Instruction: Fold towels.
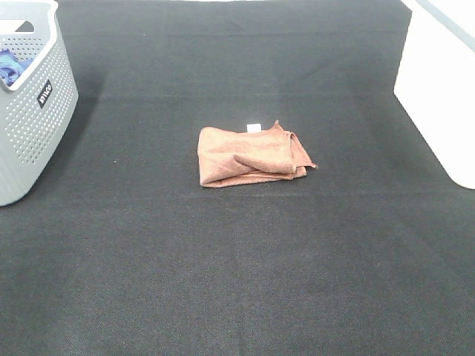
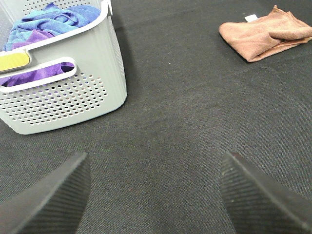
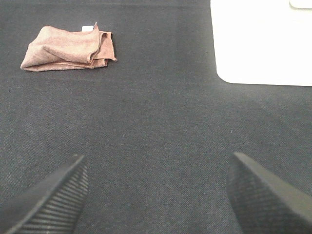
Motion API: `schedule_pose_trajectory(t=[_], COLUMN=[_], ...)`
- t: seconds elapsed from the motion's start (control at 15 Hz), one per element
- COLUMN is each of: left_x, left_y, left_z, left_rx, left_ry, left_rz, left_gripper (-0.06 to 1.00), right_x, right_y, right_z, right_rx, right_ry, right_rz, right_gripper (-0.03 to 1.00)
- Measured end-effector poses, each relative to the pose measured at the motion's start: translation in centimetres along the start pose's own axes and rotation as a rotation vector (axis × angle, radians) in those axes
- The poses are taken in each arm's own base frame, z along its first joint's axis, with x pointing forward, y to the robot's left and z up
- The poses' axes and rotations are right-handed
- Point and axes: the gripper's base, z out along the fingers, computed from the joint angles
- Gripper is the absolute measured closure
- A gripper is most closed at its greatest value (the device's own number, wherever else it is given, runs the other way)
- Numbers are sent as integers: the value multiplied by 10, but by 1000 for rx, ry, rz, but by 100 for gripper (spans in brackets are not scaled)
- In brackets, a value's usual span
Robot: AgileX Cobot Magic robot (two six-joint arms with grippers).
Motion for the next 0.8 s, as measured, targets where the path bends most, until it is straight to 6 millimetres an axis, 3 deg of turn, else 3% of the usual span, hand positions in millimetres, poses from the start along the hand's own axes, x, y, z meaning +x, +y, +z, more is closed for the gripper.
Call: schedule_pose_trajectory(t=[0.8], left_x=[0], left_y=[0], left_z=[0], left_rx=[0], left_ry=[0], left_rz=[0], left_gripper=[24], right_x=[0], right_y=[0], right_z=[0], right_rx=[1], right_ry=[0], right_rz=[0], right_gripper=[23])
